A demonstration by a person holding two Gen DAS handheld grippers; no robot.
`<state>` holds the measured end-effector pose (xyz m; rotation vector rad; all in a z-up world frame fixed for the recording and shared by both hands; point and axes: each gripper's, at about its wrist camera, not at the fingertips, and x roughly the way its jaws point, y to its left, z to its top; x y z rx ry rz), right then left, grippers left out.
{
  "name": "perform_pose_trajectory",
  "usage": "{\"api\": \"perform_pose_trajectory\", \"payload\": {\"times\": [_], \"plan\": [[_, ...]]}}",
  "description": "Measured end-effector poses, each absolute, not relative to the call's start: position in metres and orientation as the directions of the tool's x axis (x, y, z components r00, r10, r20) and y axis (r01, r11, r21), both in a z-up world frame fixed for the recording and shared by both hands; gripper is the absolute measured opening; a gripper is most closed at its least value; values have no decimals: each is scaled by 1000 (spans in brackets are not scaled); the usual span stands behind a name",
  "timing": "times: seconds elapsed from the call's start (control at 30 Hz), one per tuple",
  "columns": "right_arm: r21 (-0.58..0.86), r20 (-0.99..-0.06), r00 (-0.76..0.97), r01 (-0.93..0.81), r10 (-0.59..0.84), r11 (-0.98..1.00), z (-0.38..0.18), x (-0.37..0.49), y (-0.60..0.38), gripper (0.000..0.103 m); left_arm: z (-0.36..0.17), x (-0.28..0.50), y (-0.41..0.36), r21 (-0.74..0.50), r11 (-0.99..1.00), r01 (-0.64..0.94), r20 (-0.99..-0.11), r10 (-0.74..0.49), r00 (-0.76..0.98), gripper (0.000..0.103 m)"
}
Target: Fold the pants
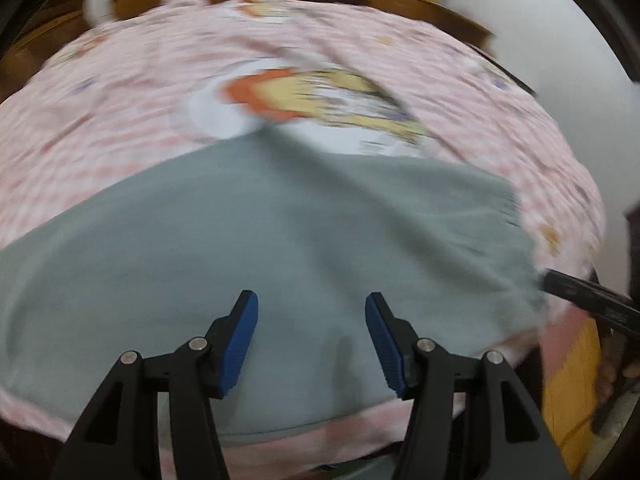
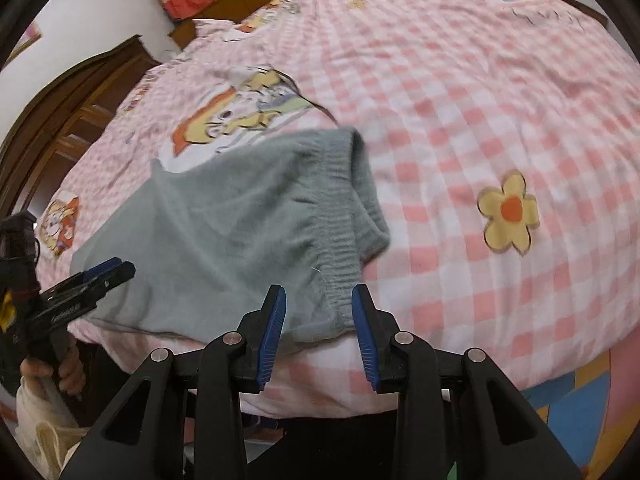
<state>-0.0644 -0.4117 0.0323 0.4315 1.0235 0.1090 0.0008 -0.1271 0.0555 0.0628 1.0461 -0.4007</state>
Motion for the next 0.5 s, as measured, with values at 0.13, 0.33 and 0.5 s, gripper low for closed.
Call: {"api": "perform_pose_trajectory", "payload": {"times": [0.13,0.33,0.5], "plan": [[448,-783,540,148,308,881,28,-74,-422,35,60,-8,-182,-133,861,492,-844,-359,399,59],[563,-749,527,185,402,806,12,-73,-435,35,55,-22,-232,-189,779,598,-826,-455,333,59],[607,-699,567,149,436,780,16,-72,-436,21,59,-42,-255,-167,712,682,-812,-492,315,66]]}}
